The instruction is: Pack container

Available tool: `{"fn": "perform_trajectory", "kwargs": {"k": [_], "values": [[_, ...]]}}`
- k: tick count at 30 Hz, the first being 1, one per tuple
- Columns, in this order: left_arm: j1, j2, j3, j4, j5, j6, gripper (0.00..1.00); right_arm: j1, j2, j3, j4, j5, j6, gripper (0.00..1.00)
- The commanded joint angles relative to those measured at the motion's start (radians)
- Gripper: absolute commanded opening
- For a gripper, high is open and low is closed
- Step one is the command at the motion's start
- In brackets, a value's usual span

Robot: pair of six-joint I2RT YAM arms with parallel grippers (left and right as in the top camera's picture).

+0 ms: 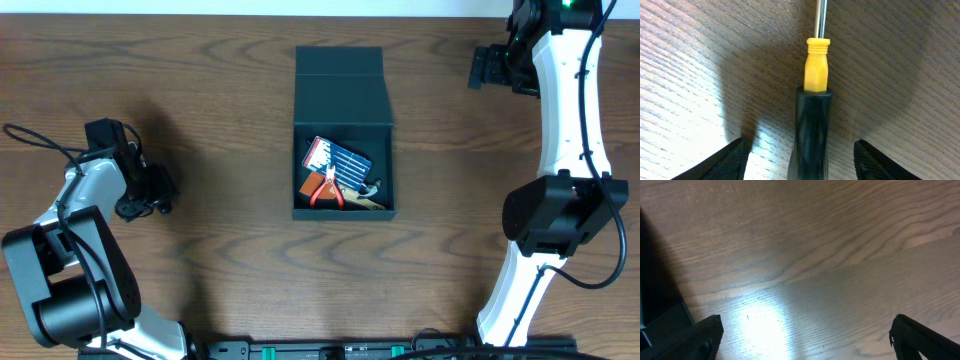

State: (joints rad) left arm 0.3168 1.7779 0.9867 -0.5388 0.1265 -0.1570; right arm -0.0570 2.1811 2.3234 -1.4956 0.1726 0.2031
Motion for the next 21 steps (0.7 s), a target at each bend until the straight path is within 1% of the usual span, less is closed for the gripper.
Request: {"fn": "perform_trajectory", "kwargs": {"k": [1, 7, 21], "values": [[0.003, 0.035, -0.04, -0.021, -0.007, -0.02, 0.67, 0.004, -0.027, 0.019, 0.0, 0.003, 0.017, 0.99], [0.003, 0.035, -0.04, -0.021, -0.007, -0.02, 0.66, 0.004, -0.027, 0.02, 0.0, 0.003, 0.017, 0.99], [0.003, 0.042, -0.04, -0.013, -0.034, -0.021, 0.66, 0.004, -0.027, 0.019, 0.0, 0.003, 0.018, 0.99]]}}
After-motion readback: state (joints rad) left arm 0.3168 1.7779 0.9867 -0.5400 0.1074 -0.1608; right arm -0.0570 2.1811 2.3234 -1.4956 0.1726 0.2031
